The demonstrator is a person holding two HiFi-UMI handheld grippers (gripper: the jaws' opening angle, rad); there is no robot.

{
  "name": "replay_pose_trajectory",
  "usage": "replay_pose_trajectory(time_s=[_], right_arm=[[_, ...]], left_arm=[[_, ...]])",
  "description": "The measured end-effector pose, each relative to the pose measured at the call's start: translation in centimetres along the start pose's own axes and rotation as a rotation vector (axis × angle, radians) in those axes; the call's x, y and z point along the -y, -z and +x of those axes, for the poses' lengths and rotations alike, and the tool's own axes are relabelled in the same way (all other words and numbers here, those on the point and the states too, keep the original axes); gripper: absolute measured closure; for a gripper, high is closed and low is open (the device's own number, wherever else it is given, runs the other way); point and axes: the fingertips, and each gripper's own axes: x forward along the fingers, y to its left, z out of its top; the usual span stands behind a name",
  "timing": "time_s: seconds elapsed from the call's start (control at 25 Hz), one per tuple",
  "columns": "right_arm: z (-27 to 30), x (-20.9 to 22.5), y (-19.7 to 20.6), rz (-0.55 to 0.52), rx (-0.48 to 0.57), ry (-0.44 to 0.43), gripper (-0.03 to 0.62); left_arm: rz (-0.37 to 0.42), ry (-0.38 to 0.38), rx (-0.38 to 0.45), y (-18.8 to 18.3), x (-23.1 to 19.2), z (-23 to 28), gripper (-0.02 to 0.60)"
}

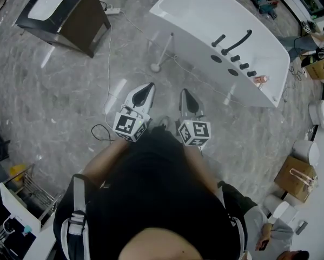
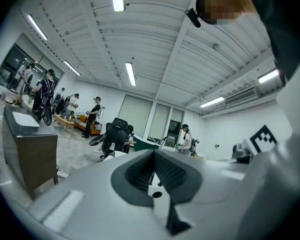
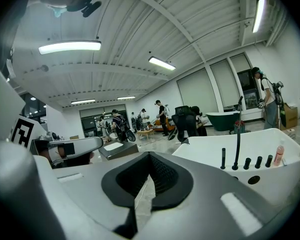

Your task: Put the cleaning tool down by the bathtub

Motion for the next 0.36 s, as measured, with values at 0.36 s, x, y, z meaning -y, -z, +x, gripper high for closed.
replay_pose_trajectory(time_s=[0.36], right_arm=[[-0.31, 0.02, 0.03, 0.0, 0.008, -0.011, 0.595]], left_arm=[[-0.005, 0.0, -0.004, 0.25, 0.43, 0.01, 0.575]])
